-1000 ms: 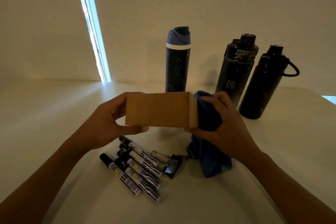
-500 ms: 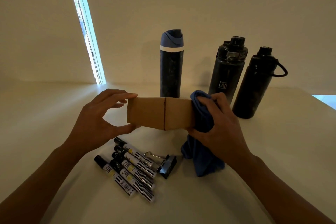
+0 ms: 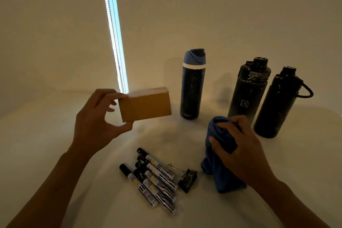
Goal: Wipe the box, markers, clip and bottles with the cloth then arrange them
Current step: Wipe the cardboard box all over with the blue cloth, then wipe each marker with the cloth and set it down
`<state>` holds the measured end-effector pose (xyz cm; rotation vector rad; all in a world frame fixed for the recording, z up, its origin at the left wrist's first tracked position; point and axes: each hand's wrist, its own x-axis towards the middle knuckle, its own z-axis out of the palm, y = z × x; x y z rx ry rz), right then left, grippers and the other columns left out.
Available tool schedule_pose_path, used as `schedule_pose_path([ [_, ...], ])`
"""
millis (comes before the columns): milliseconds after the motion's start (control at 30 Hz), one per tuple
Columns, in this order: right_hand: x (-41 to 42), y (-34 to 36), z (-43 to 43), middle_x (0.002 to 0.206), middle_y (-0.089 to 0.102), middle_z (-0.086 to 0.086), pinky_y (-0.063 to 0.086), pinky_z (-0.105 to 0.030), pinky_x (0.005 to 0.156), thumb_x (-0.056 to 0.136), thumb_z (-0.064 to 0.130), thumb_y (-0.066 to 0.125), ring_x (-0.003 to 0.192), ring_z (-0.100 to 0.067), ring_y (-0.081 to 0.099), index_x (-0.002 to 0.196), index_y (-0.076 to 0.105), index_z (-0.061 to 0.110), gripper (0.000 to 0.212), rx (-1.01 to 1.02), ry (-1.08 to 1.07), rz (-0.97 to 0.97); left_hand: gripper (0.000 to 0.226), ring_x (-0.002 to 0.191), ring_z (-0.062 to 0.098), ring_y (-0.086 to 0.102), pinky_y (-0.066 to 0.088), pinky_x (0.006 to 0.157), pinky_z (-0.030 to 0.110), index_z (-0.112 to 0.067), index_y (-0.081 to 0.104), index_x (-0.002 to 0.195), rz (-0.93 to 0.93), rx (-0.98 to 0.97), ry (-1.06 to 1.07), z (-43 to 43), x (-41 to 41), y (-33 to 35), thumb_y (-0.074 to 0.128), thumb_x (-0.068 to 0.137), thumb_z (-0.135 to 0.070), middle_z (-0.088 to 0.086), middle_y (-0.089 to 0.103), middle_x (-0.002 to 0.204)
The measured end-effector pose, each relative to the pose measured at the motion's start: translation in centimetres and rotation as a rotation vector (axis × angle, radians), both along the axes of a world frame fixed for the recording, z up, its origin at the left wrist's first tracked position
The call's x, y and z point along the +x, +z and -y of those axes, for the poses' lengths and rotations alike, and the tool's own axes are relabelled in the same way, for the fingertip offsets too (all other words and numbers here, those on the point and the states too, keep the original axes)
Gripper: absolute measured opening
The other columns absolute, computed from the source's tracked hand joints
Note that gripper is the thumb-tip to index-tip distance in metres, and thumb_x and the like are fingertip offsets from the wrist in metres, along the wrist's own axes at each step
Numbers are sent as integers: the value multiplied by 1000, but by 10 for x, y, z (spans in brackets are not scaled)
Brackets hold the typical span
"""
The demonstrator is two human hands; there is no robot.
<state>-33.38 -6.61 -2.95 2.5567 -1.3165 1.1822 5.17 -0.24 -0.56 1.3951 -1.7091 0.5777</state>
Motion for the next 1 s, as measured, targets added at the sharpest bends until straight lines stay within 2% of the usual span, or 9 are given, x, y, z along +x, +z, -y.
schedule_pose_path([
  [167, 9, -8, 1, 134, 41, -1, 46, -20, 85, 85, 52, 69, 107, -14, 55, 122, 62, 22, 48, -20, -39, -72, 83, 120, 30, 50, 53, 76, 39, -12, 64, 129, 48, -19, 110, -3, -13, -5, 99, 57, -35, 7, 53, 130],
  [267, 15, -14, 1, 135, 47, 0, 43, -25, 93, 78, 90, 31, 116, -18, 56, 126, 63, 19, 92, 211, -4, -42, 88, 120, 22, 46, 53, 80, 40, -20, 59, 135, 70, 77, 28, -1, -28, -13, 98, 58, -37, -1, 44, 133],
  [300, 15, -14, 0, 130, 51, 4, 41, -23, 92, 77, 91, 25, 114, -16, 56, 124, 64, 22, 92, 248, 15, -9, 89, 119, 20, 45, 52, 81, 39, -21, 57, 136, 95, 93, 5, 0, -32, -17, 98, 59, -38, -2, 43, 133],
  [400, 19, 1, -7, 109, 50, 18, 46, -22, 80, 92, 57, 58, 97, -5, 54, 99, 61, 35, 23, 75, 11, 65, 86, 119, 19, 45, 56, 81, 40, -22, 57, 140, 173, 164, -55, 8, -44, -25, 95, 65, -39, -1, 44, 135],
  [600, 57, -9, 4, 113, 55, 11, 53, -26, 84, 88, 51, 65, 94, -3, 57, 108, 61, 27, 32, 57, 159, -18, 87, 122, 19, 43, 60, 78, 41, -31, 47, 144, 270, 217, -105, 16, -52, -34, 92, 70, -46, -2, 43, 138],
  [700, 75, -12, 2, 118, 53, 16, 52, -23, 88, 90, 51, 66, 103, 0, 55, 118, 57, 30, 36, 82, 224, -10, 81, 127, 10, 43, 57, 89, 39, -40, 50, 144, 151, 283, -129, 10, -48, -33, 88, 73, -53, -10, 46, 141],
  [800, 91, -11, 0, 123, 52, 18, 51, -24, 93, 89, 51, 67, 109, 3, 53, 125, 55, 31, 43, 151, 254, 12, 75, 121, -7, 40, 43, 94, 22, -47, 55, 137, -96, 306, -77, -2, -40, -26, 83, 70, -70, -24, 48, 136],
  [867, 100, -10, 0, 126, 53, 20, 52, -25, 93, 87, 53, 68, 111, 4, 53, 130, 54, 32, 50, 225, 279, 50, 68, 118, -6, 45, 38, 92, 14, -45, 59, 131, -235, 267, -11, -11, -25, -25, 81, 72, -71, -25, 50, 130],
  [1000, 118, -4, -2, 126, 57, 18, 56, -20, 85, 82, 50, 75, 107, 3, 58, 134, 52, 32, 60, 434, 290, 169, 60, 115, 1, 56, 47, 91, 19, -40, 63, 130, -465, 229, 67, -33, 17, -37, 81, 77, -62, -21, 57, 125],
])
